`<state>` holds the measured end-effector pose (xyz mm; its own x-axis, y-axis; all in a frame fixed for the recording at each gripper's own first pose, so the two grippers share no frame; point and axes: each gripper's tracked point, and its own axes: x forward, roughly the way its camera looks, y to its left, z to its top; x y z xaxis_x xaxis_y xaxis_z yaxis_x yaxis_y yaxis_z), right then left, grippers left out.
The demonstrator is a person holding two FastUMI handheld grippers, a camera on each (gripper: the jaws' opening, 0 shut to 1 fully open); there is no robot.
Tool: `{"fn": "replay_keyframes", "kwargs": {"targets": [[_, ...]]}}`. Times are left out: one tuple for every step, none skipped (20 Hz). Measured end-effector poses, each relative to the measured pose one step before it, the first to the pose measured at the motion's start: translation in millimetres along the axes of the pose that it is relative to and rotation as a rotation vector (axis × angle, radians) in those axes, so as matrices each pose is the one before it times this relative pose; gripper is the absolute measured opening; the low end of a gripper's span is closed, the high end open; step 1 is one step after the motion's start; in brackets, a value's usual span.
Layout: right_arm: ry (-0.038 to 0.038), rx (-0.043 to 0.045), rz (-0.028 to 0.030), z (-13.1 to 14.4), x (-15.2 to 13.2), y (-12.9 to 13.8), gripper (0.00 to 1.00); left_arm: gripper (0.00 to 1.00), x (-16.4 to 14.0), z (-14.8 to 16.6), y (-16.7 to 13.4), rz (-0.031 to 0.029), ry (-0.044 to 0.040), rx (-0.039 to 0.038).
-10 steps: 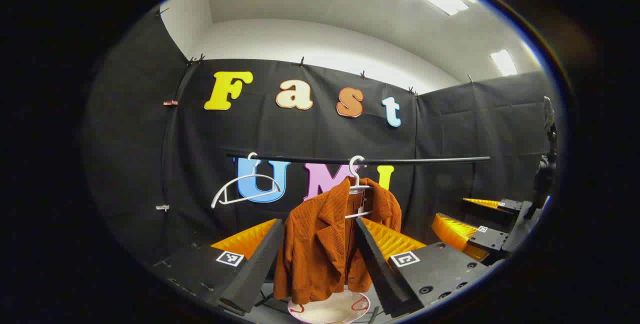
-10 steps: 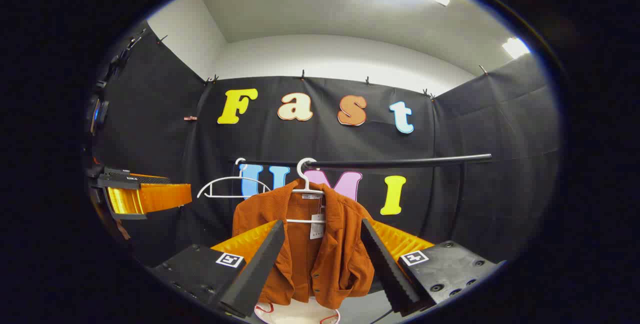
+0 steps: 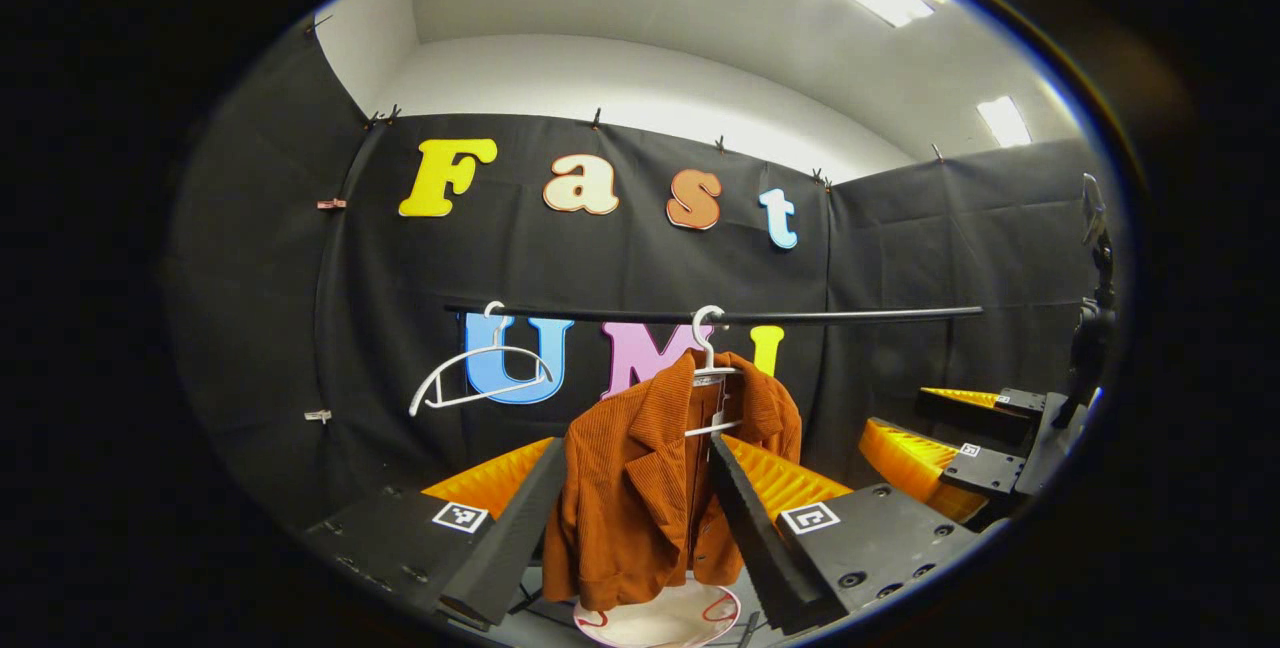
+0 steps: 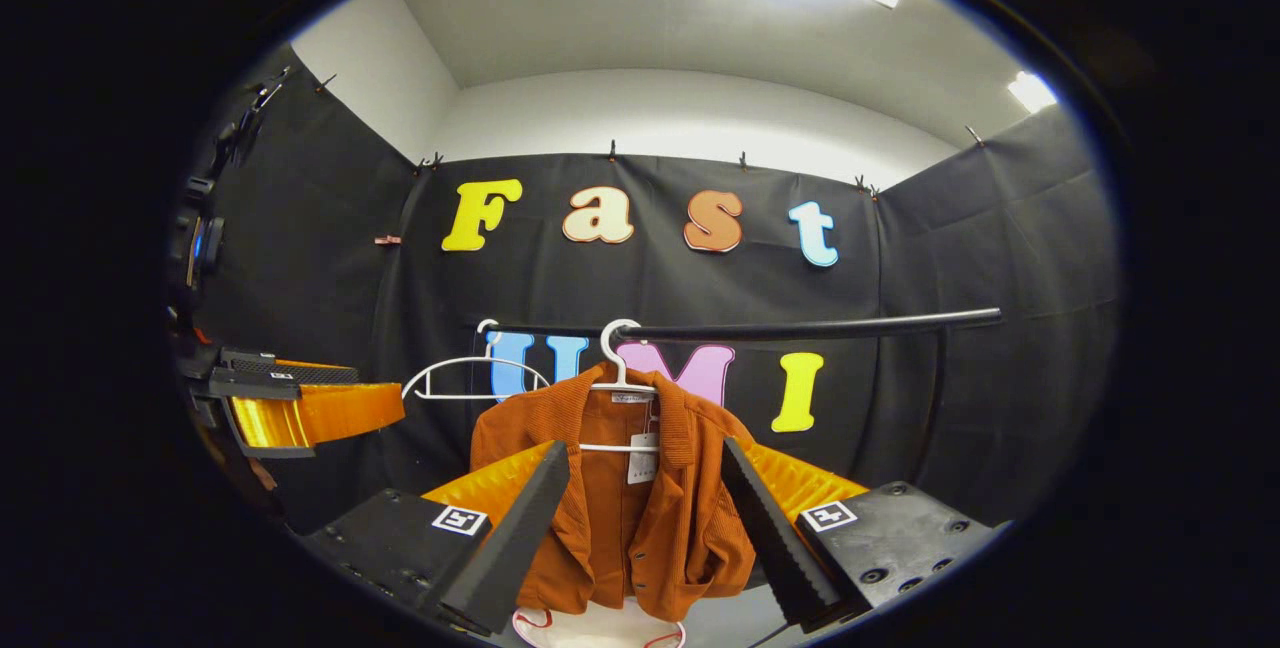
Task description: Grasp the clothes on the hanger with both hands and then place them into the laundry hamper below.
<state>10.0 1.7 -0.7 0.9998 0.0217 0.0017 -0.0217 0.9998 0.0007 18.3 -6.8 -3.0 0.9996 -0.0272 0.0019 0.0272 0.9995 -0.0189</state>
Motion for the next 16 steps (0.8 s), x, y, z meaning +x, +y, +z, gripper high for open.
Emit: {"fn": "replay_keyframes", "kwargs": {"targets": [[-0.00005, -0.00410, -0.00083, -0.59, 1.15, -0.32, 0.98, 0.90, 0.29, -1.58, -1.99, -0.00784, 0.00220, -0.00789], [0.00118, -0.00255, -0.00014, -1.01, 1.13, 0.03, 0.98, 0.90, 1.44, -1.08, -0.02, -0.00432, 0.00252, -0.00682], [0.00145, -0.00129, 0.00002, -0.40, 0.69, 0.12, 0.98, 0.90, 2.35, -2.07, 0.46, -0.00240, 0.00470, -0.00313], [0.00404, -0.00338, -0.00347, -1.38, 0.75, -1.08, 0.98, 0.90, 1.98, -1.24, 0.87, -0.00032, 0.00595, 0.00099], [0.00003, -0.00594, -0.00454, -1.47, 0.82, -1.32, 0.95, 0.90, 1.00, -1.52, 0.70, 0.00027, 0.00544, 0.00405], [0.00162, -0.00647, -0.00616, -0.99, 2.42, -1.36, 0.98, 0.90, 2.03, -1.58, 0.52, 0.00006, 0.00568, 0.00539], [0.00357, -0.00336, -0.00311, -1.77, 0.19, -1.66, 0.98, 0.90, 2.26, -3.52, 0.23, 0.00061, 0.00446, 0.00501], [0.00339, 0.00075, -0.00157, -2.01, 1.79, 0.26, 0.95, 0.90, 1.58, -0.32, 0.72, 0.00063, 0.00182, 0.00359], [0.00516, 0.00451, -0.00196, -1.74, -0.10, -0.51, 0.95, 0.90, 1.50, -1.36, -0.28, -0.00083, 0.00130, 0.00133], [0.00783, 0.00662, -0.00307, -1.89, 0.83, -0.36, 0.97, 0.90, 0.44, -0.85, -1.26, -0.00443, 0.00292, 0.00043], [0.00283, 0.00436, -0.00387, -1.38, 0.93, -0.85, 0.98, 0.90, 0.37, -2.37, -0.56, -0.00401, 0.00295, 0.00164], [0.00009, 0.00133, -0.00314, 0.20, 0.36, -0.39, 0.98, 0.90, 0.25, 0.72, 1.04, -0.00123, 0.00052, 0.00243], [-0.00141, -0.00039, -0.00275, 0.48, 1.34, 0.01, 0.98, 0.90, 0.57, -0.24, -0.67, -0.00193, -0.00013, 0.00151], [-0.00326, -0.00094, -0.00299, 1.22, -0.17, -0.05, 0.98, 0.91, 0.85, 0.35, 0.24, -0.00302, -0.00090, -0.00107], [-0.00295, -0.00070, -0.00230, 0.61, 0.20, 0.24, 0.98, 0.91, 0.46, -1.38, 0.23, -0.00463, -0.00176, -0.00291], [-0.00047, -0.00080, -0.00296, -0.20, 0.34, 0.49, 0.98, 0.91, 0.27, 1.08, 1.07, -0.00404, -0.00212, -0.00346]]}}
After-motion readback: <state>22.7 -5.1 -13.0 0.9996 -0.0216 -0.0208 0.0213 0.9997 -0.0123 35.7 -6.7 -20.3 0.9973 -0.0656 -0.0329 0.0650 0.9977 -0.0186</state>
